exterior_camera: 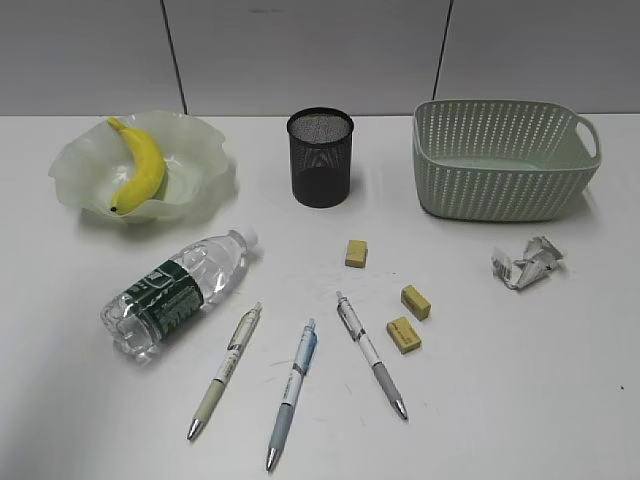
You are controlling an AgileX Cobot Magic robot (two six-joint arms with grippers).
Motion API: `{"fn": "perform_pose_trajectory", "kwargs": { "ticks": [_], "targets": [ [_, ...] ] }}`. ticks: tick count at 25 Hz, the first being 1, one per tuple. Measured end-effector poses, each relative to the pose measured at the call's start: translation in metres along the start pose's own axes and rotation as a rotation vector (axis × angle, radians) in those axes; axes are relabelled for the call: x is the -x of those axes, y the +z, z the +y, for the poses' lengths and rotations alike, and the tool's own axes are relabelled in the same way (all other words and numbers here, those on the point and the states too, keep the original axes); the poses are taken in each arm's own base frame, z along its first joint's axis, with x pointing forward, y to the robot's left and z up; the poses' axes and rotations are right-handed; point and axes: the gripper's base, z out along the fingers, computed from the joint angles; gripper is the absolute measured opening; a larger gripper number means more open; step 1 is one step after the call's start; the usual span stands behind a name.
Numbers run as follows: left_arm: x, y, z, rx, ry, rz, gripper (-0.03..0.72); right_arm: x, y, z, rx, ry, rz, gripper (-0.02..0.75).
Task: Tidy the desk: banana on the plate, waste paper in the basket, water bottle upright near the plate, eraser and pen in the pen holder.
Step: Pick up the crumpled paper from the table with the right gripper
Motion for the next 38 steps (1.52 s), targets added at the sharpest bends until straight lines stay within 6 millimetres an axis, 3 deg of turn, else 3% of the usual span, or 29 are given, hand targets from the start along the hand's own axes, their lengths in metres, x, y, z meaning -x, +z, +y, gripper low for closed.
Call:
{"fn": "perform_pose_trajectory", "kwargs": {
  "ticks": [5, 11, 15, 18, 24, 32, 35, 38],
  "targets": [
    [-0.076, -0.020, 0.011, -0.041, -0.013, -0.037, 0.470, 0.000, 0.000, 0.000, 0.000, 0.000, 0.000, 0.363],
    [-0.160, -0.018, 0.024, -0.051, -0.015, -0.071, 0.461, 0.000, 0.000, 0.000, 0.000, 0.000, 0.000, 0.363],
    [-0.208, -0.013, 0.031, -0.058, -0.010, -0.115, 0.426, 0.003, 0.004, 0.000, 0.001, 0.000, 0.027, 0.363],
    [-0.231, -0.015, 0.033, -0.085, -0.012, -0.182, 0.393, 0.013, 0.009, -0.001, -0.003, -0.022, 0.029, 0.363],
    [-0.252, -0.032, 0.036, -0.122, 0.015, -0.342, 0.374, 0.049, 0.040, -0.001, 0.016, -0.070, 0.103, 0.363],
    [-0.254, -0.033, 0.037, -0.127, 0.018, -0.356, 0.374, 0.115, 0.113, 0.000, 0.078, -0.054, 0.321, 0.366],
    [-0.254, -0.033, 0.037, -0.126, 0.018, -0.357, 0.374, 0.132, 0.146, 0.003, 0.117, -0.012, 0.405, 0.414],
    [-0.254, -0.033, 0.037, -0.124, 0.019, -0.357, 0.374, 0.134, 0.186, 0.005, 0.137, 0.010, 0.513, 0.512]
  ]
}}
